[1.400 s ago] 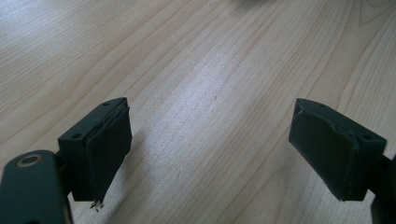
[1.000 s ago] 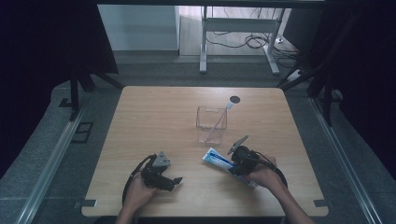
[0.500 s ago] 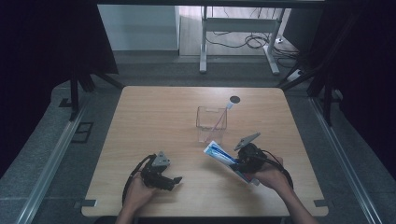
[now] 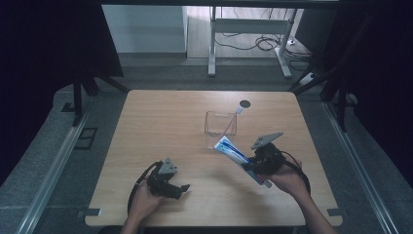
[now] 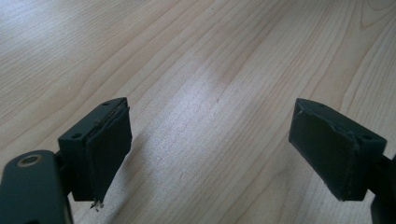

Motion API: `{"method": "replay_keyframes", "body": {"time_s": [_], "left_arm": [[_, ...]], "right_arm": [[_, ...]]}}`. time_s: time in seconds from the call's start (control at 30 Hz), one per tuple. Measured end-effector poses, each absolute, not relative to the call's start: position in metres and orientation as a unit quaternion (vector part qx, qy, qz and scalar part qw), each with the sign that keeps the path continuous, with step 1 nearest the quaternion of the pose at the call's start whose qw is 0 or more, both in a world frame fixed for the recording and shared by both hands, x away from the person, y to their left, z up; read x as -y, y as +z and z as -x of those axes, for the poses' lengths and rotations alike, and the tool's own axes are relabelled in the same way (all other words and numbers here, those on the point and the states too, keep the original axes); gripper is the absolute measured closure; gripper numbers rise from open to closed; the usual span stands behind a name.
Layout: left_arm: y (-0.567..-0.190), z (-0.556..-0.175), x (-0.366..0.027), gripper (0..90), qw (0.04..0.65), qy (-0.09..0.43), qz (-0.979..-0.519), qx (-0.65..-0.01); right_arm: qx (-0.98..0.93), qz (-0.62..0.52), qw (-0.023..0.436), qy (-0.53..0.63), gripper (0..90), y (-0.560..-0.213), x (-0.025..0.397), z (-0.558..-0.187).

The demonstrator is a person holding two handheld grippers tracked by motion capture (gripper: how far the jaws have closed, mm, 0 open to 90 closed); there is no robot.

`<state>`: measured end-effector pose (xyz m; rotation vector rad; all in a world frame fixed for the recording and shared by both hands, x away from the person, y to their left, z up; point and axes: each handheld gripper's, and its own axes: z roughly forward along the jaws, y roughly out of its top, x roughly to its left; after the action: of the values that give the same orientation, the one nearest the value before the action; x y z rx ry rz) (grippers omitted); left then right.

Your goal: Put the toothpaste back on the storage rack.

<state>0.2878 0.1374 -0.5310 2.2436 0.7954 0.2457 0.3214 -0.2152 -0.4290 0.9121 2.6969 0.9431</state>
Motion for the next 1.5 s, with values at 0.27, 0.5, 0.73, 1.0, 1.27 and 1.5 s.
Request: {"method": "replay_keyframes", "body": {"time_s": [0.27,0.5,0.73,1.0,1.27,1.5], "left_arm": [[-0.530,-0.288,-0.139,13.3,0.376,0.089,-0.867,-0.314],[-0.530,-0.288,-0.139,13.3,0.376,0.089,-0.868,-0.313],[-0.530,-0.288,-0.139,13.3,0.376,0.089,-0.868,-0.312],[-0.530,-0.288,-0.140,13.3,0.377,0.089,-0.868,-0.312],[-0.530,-0.288,-0.139,13.4,0.379,0.090,-0.867,-0.310],[-0.530,-0.288,-0.140,13.3,0.382,0.087,-0.866,-0.310]], "right_arm": [[-0.885,-0.315,0.080,0.333,72.9,-0.416,0.215,-0.329],[-0.875,-0.326,0.092,0.347,72.9,-0.409,0.211,-0.338],[-0.869,-0.326,0.100,0.359,72.9,-0.406,0.207,-0.345],[-0.860,-0.331,0.111,0.371,72.9,-0.400,0.201,-0.357],[-0.856,-0.331,0.118,0.379,73.0,-0.396,0.195,-0.366],[-0.850,-0.332,0.120,0.391,72.9,-0.393,0.189,-0.376]]}}
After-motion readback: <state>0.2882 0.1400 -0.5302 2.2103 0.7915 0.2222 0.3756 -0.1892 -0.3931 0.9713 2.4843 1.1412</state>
